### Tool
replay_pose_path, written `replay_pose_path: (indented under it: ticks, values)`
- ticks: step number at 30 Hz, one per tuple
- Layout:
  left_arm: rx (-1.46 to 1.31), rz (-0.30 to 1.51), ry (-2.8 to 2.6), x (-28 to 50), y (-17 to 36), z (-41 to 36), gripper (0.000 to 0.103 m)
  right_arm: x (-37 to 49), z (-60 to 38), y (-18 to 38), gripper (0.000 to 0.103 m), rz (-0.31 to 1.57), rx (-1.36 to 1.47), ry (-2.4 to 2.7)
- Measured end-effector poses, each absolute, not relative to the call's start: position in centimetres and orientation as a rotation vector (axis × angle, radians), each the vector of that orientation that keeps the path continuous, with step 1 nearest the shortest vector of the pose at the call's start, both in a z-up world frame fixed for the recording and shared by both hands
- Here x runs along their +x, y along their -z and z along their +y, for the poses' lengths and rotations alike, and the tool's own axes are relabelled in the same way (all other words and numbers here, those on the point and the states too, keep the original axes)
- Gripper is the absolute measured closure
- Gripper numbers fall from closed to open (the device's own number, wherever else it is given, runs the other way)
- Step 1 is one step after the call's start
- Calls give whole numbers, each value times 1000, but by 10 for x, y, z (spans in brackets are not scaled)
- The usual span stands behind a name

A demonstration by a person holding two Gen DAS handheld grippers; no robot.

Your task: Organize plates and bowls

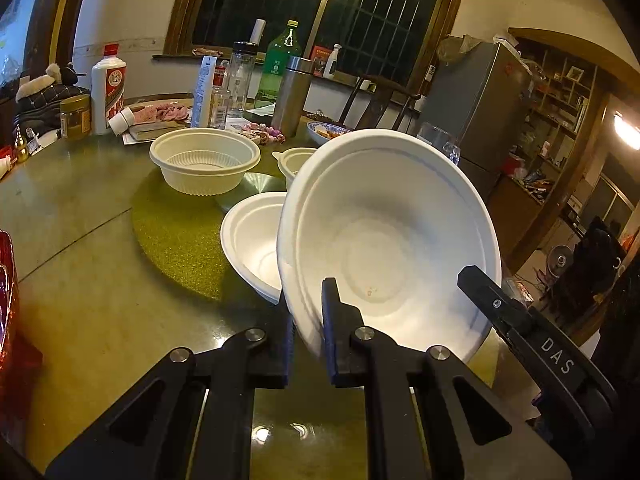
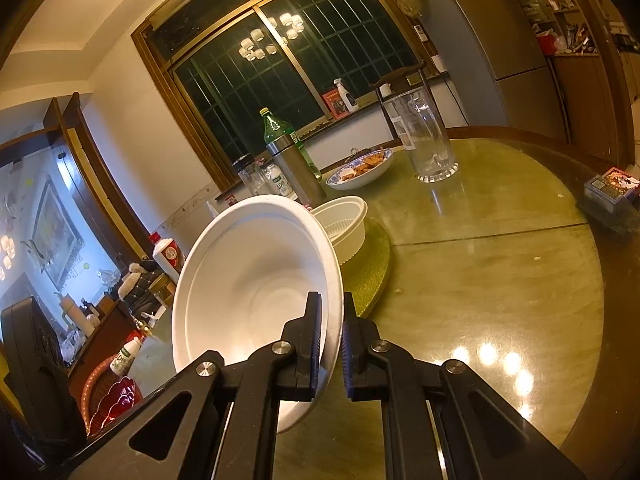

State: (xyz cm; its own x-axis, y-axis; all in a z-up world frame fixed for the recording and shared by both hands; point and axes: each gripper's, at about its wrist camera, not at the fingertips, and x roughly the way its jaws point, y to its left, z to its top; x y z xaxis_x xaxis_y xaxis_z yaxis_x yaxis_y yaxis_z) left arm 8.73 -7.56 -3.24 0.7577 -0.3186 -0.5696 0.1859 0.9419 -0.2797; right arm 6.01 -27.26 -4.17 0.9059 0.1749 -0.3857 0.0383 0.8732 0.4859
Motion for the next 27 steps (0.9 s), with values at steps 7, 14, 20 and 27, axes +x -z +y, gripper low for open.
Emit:
replay_pose_path:
  ticks: [7, 14, 20, 27]
  values:
    - [-199, 636, 269, 83, 30, -77, 93, 58, -272, 42, 94, 425, 501, -82]
    - [-203, 629, 271, 82, 29, -76, 93, 59, -272, 42, 94, 423, 493, -77]
    - [-192, 595, 254, 76, 27, -80, 93, 58, -271, 41, 94, 404, 471, -56]
    - [-197, 582, 257, 74, 26, -80, 92, 57, -270, 38, 95, 371, 457, -47]
